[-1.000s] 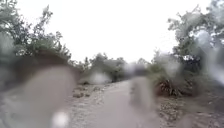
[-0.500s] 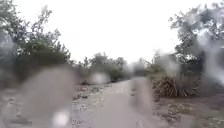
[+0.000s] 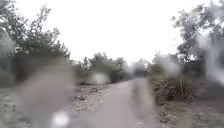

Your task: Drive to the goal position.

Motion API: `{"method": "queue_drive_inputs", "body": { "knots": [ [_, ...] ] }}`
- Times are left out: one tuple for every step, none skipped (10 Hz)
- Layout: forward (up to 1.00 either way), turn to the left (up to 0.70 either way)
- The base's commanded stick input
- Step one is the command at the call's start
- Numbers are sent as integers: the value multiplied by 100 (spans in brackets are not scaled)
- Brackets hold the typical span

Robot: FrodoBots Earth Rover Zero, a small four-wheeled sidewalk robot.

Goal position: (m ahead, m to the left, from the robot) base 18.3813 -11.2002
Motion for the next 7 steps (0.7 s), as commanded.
{"method": "queue_drive_inputs", "body": {
  "knots": [
    [45, 0],
    [45, 0],
    [45, 0],
    [45, 0],
    [45, 0],
    [45, 0],
    [45, 0]
  ]
}}
